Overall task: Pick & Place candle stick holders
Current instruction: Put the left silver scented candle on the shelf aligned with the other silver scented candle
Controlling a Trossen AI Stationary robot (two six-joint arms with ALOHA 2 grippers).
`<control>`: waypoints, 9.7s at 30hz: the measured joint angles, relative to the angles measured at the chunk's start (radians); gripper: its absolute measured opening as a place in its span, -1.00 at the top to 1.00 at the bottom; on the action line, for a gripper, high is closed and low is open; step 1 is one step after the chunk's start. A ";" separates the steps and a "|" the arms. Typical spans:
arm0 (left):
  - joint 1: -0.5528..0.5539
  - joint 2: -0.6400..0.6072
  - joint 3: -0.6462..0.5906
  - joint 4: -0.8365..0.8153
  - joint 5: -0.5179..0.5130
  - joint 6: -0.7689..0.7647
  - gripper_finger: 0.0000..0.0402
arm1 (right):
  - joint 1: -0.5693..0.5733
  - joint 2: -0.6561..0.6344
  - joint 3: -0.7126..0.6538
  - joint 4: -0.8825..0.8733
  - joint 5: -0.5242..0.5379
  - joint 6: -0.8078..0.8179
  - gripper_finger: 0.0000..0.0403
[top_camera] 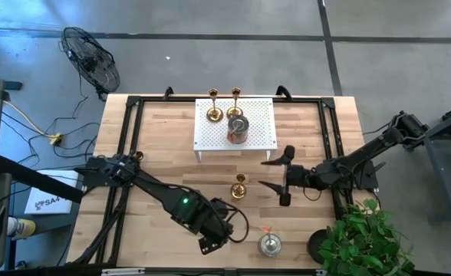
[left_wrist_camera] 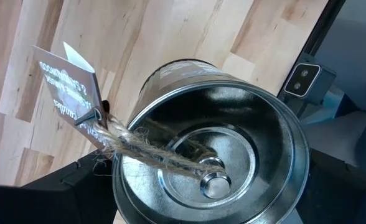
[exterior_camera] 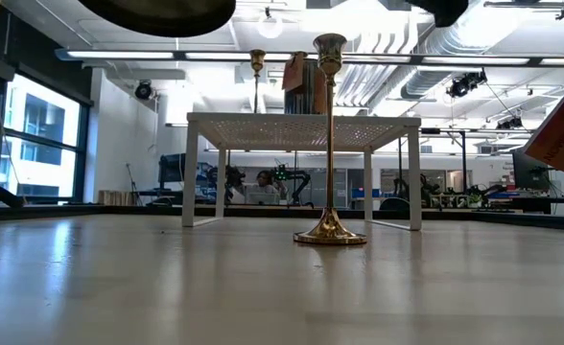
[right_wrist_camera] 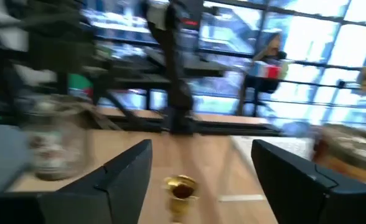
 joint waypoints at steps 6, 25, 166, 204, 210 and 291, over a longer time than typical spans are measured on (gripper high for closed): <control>0.000 0.000 0.000 0.000 -0.003 0.002 -0.79 | 0.031 0.000 0.000 0.051 0.044 -0.033 -0.38; 0.000 0.001 0.000 0.000 -0.003 -0.002 -0.79 | 0.085 0.001 0.063 -0.180 0.165 -0.028 -0.39; 0.102 -0.109 0.000 0.125 -0.081 0.146 -0.79 | -0.037 0.167 0.222 -0.278 -0.224 0.136 -0.95; 0.150 -0.109 0.000 0.186 -0.117 0.314 -0.79 | -0.053 0.512 0.572 -0.428 -0.350 0.103 -0.87; 0.150 -0.109 0.000 0.183 -0.120 0.319 -0.79 | -0.053 0.513 0.573 -0.431 -0.348 0.111 -0.76; 0.074 -0.680 -0.004 0.021 -0.750 0.581 -0.94 | -0.478 -0.337 0.672 -1.119 -0.017 -0.059 -0.76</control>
